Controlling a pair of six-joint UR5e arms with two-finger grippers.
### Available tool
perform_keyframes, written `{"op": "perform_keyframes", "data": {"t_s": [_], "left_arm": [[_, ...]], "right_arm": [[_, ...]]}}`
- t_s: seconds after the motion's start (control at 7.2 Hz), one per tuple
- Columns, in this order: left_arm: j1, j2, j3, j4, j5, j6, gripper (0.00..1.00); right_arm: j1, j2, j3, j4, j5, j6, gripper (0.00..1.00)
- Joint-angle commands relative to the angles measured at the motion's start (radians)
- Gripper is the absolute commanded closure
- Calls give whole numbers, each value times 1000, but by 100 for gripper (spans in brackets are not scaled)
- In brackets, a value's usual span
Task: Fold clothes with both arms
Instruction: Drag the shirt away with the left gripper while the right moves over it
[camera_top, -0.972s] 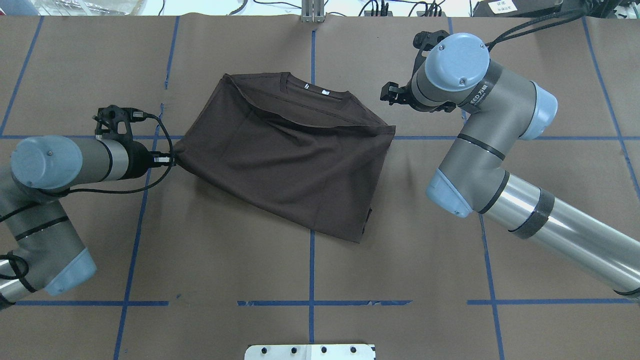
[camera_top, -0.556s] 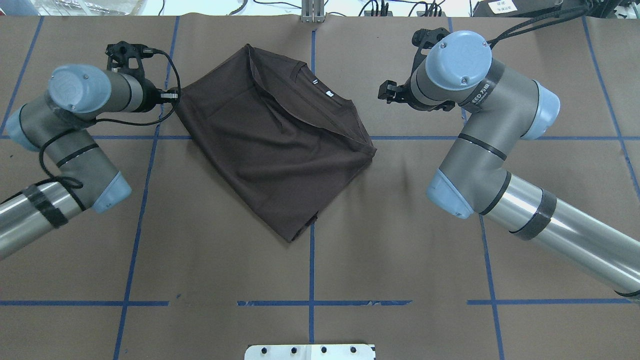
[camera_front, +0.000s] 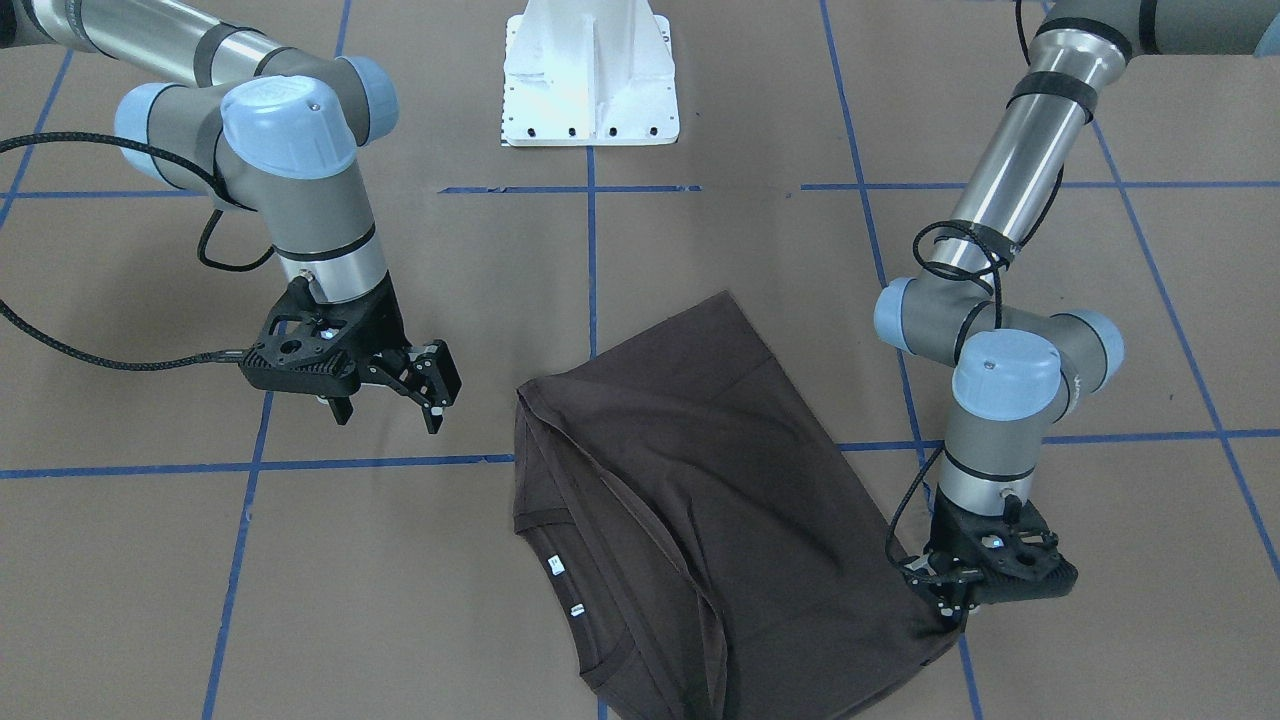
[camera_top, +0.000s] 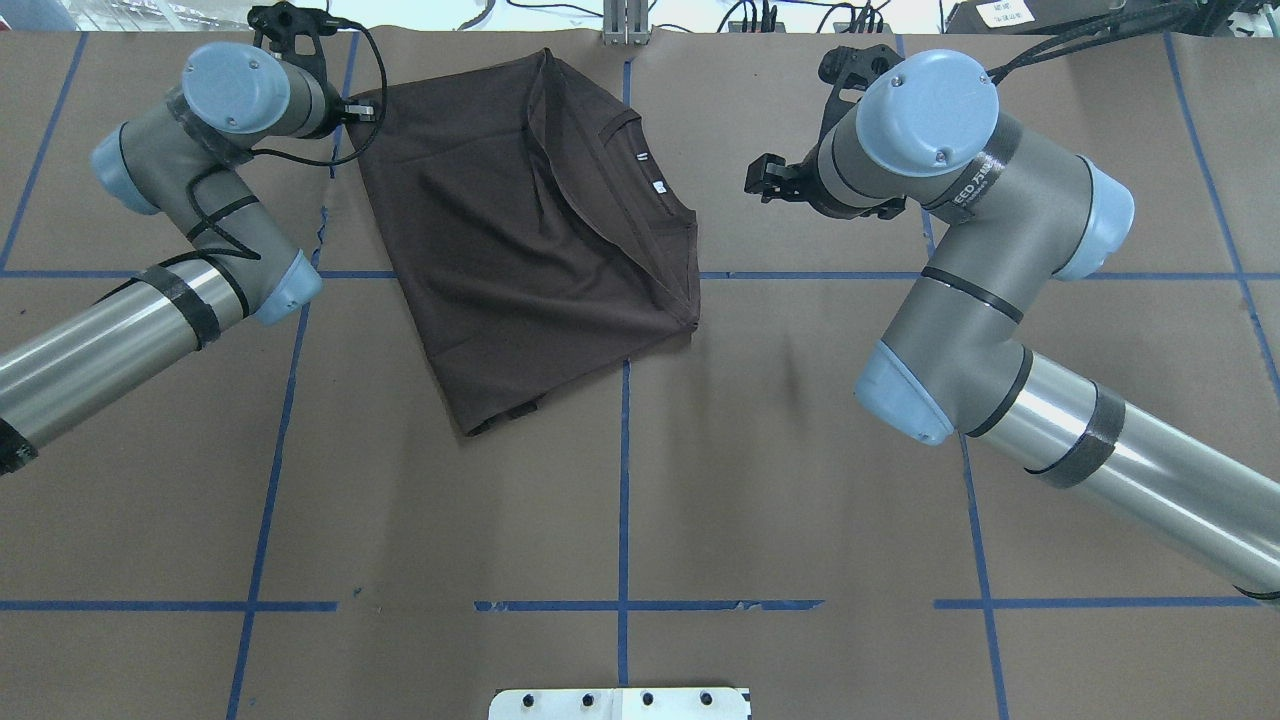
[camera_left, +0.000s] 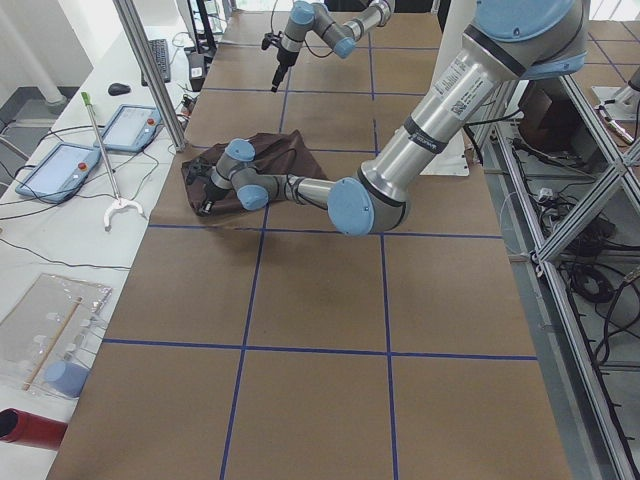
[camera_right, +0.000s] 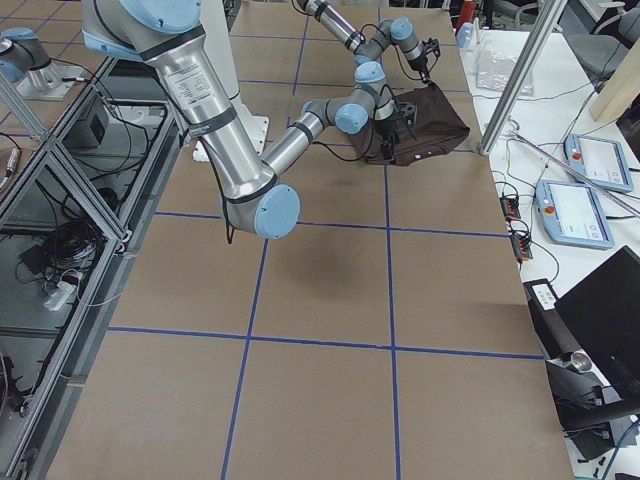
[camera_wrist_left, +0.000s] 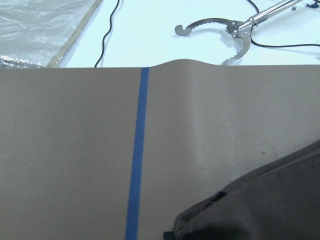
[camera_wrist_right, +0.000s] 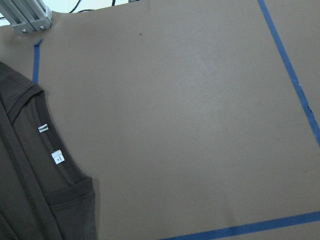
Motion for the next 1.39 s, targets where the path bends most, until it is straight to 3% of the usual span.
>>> {"op": "perform_keyframes", "data": {"t_s": [0.0, 0.14, 0.28, 0.56, 0.83, 0.97, 1.25], "left_arm": [[-37, 25, -47, -3, -29, 132, 0], [-92, 49, -81, 4, -196, 172, 0], [-109, 107, -159, -2, -254, 236, 0], [-97, 204, -323, 7, -260, 226, 0], [-90, 206, -331, 9, -262, 171, 0], [-73, 206, -331, 7, -261, 158, 0], [-68, 207, -330, 6, -261, 150, 0]], "right_arm": [[-33, 15, -11, 6, -4, 36, 0], [-50, 45, -36, 8, -10, 109, 3], [-68, 128, -113, 9, -23, 148, 11], [-100, 286, -310, 32, -94, 202, 26], [-120, 366, -501, 138, -122, 200, 26], [-137, 359, -520, 137, -124, 190, 33], [-145, 349, -537, 138, -142, 164, 35]]}}
